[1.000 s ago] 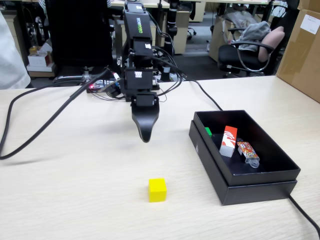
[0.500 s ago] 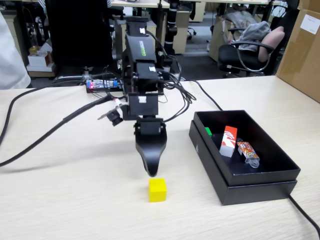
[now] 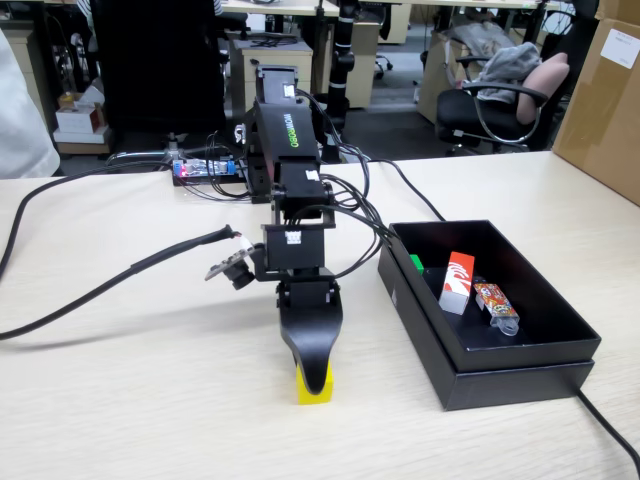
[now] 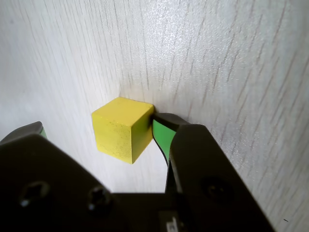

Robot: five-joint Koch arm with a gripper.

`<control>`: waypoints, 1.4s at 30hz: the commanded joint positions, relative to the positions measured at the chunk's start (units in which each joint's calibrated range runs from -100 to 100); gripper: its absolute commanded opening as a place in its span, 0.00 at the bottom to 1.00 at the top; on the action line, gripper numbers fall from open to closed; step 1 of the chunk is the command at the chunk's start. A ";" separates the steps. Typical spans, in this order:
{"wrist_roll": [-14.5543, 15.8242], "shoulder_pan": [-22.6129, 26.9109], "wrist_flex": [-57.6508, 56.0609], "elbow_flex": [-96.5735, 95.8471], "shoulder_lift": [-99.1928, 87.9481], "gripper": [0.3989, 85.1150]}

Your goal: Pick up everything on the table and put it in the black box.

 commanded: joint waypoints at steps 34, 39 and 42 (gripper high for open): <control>1.56 3.61 -21.35 -1.57 -35.34 0.03; 2.44 5.71 -21.69 -4.56 -44.06 0.03; 3.08 7.62 -21.69 -6.82 -49.46 0.03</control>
